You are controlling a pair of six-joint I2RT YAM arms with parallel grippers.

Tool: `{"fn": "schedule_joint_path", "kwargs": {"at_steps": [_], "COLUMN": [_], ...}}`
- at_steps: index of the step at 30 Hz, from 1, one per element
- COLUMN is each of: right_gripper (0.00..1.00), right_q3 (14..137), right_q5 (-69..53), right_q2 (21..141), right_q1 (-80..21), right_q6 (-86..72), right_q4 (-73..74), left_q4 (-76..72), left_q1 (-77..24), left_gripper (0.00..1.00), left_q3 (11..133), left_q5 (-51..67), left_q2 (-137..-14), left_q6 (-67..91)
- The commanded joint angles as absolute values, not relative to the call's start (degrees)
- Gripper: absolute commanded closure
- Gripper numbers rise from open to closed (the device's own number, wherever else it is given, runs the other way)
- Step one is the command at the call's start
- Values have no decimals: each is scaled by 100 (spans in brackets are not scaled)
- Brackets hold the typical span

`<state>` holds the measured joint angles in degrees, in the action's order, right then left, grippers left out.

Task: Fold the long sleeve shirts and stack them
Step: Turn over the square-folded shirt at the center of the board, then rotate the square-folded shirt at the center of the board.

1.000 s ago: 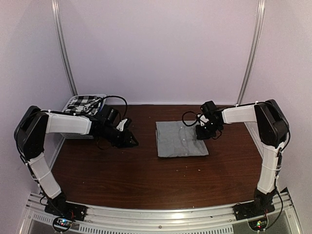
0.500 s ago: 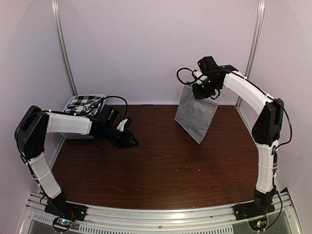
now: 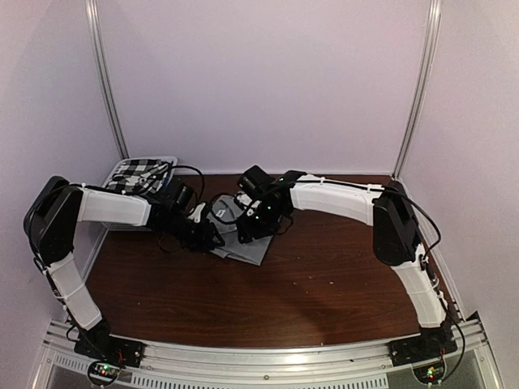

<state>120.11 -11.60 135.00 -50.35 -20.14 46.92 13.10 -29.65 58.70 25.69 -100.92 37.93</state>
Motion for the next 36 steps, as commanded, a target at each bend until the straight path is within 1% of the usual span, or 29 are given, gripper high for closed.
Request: {"fn": "schedule_joint_path", "kwargs": {"at_steps": [1,3,7,11,16,18,24,28,33,36], "right_gripper": [43,40,40,41,45,45,39,38,40,43], "right_q3": [11492,11131,10623,10683,11095,11411,12136,12437,12348,11752], "right_q5": [-879,-803,-865,-981,-1185,-1269,-1432,-1241,-1081,-876], "right_q2": [12318,12068,11878,12141,12784,13126,13949,14337,14459,14240], "right_q1": [-4327,-4119,-3705,-3454,-3269,-3238,-3243,-3236,-3251,-3288], "right_q6": [-2073,-2014,-1809,-1532,-1328,-1238,-1149,-1176,-1225,-1251], "right_q4": [3913,3640,3229,2913,2420,2341,2034,2163,2429,2476], "left_q4": [930,862,796,822,747,743,709,737,727,759], "left_q1": [-2918,-2918,-2914,-2868,-2814,-2808,-2685,-2672,-2672,-2672], "left_gripper": [58,58,58,58,56,56,53,53,52,52], "left_q3": [5709,5688,5516,5222,5026,5036,5164,5352,5696,6026], "left_q5": [2403,2285,1675,956,813,824,841,780,779,812], "left_q2": [-9900,-9861,-9557,-9103,-8947,-9009,-9381,-9666,-10136,-10474], "left_q6": [4096,4228,4575,4864,4949,4901,4772,4697,4645,4542]}}
